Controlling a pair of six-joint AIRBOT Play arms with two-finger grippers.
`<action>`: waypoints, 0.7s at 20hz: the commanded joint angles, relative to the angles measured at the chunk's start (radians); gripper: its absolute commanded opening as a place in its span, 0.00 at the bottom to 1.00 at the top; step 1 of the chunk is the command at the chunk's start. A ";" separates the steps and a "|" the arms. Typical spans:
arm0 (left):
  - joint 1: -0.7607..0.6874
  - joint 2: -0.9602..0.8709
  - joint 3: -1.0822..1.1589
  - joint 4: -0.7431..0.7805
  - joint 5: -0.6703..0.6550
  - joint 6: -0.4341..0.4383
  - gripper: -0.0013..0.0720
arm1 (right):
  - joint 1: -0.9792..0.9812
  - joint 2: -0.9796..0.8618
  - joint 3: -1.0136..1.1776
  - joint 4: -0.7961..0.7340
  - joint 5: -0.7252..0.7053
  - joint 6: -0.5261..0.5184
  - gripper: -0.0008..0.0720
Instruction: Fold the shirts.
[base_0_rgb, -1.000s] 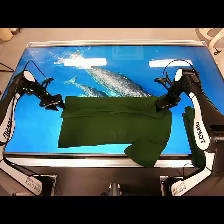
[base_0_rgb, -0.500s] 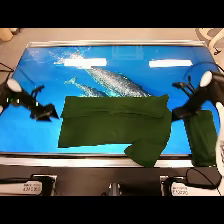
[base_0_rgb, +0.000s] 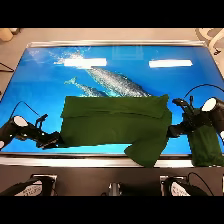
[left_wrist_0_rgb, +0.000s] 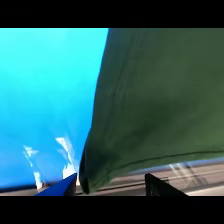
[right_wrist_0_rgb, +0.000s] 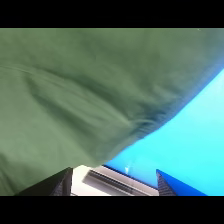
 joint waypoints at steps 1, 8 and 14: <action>-0.032 0.000 -0.039 -0.026 0.111 -0.036 0.67 | -0.002 0.013 -0.018 0.007 -0.004 -0.015 0.73; -0.040 0.018 -0.035 -0.026 0.153 -0.057 0.05 | -0.002 0.013 -0.018 -0.047 0.032 -0.040 0.73; -0.040 0.053 -0.035 -0.026 0.153 -0.045 0.05 | -0.005 0.081 -0.194 0.032 0.008 -0.070 0.77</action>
